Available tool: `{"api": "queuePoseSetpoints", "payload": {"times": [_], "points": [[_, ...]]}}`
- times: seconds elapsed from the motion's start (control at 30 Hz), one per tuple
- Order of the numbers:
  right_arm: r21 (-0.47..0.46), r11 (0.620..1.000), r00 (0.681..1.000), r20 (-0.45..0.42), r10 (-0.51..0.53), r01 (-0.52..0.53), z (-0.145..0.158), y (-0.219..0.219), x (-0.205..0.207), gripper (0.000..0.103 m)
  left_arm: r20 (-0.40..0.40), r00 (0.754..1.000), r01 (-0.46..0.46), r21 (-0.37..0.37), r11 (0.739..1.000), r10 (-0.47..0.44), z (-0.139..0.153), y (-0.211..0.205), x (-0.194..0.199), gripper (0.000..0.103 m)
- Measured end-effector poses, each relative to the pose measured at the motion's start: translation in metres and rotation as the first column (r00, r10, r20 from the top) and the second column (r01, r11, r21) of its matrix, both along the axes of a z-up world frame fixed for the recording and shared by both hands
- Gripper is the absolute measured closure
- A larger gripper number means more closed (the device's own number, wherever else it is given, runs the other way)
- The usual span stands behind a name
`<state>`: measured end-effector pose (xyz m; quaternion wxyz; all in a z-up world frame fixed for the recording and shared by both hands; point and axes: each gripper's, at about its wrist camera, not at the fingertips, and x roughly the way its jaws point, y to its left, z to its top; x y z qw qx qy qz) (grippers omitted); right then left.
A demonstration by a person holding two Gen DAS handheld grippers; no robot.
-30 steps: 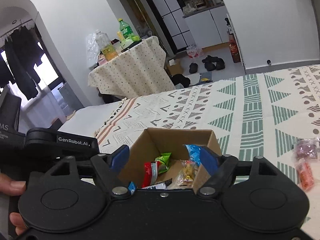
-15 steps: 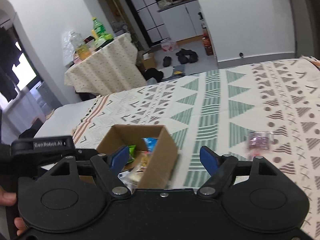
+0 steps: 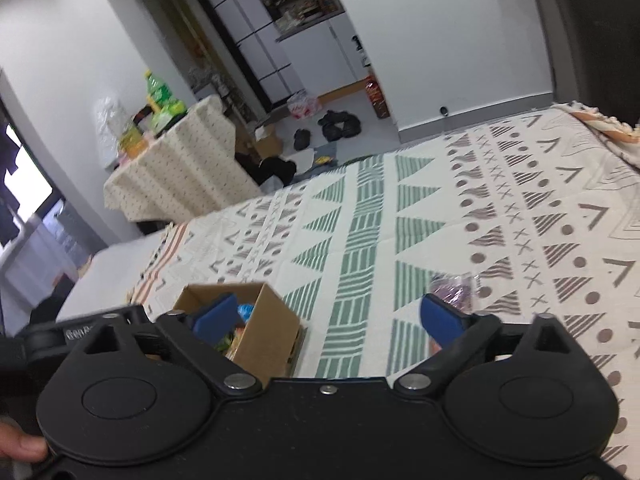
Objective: Organize snacks
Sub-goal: 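Move both grippers back over the purple and orange candies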
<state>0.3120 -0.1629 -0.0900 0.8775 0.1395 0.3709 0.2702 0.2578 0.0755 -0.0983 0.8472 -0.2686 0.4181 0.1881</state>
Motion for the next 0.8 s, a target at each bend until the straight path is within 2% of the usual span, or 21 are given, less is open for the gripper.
{"api": "queuePoseSetpoints", "payload": {"times": [0.13, 0.5, 0.57, 0.67, 0.8], "points": [[0.022, 0.998, 0.997, -0.047, -0.057, 0.058, -0.005, -0.023, 0.011, 0.000, -0.004, 1.000, 0.020, 0.025, 1.000, -0.020, -0.001, -0.021, 0.009, 0.002], [0.060, 0.985, 0.983, -0.099, -0.155, 0.162, -0.017, -0.070, 0.028, 0.000, -0.045, 0.997, 0.067, -0.021, 0.998, -0.068, -0.025, -0.069, 0.035, 0.000], [0.072, 0.978, 0.974, -0.130, -0.183, 0.194, -0.025, -0.081, 0.033, 0.000, -0.060, 0.995, 0.086, 0.010, 0.996, -0.085, -0.028, -0.081, 0.041, 0.000], [0.086, 0.963, 0.952, -0.195, -0.237, 0.257, -0.042, -0.094, 0.043, 0.000, -0.057, 0.995, 0.085, -0.032, 0.996, -0.087, -0.036, -0.091, 0.049, 0.000], [0.126, 0.946, 0.934, -0.244, -0.262, 0.298, -0.052, -0.104, 0.050, 0.000, -0.044, 0.994, 0.101, -0.046, 0.994, -0.103, -0.043, -0.104, 0.061, 0.000]]}}
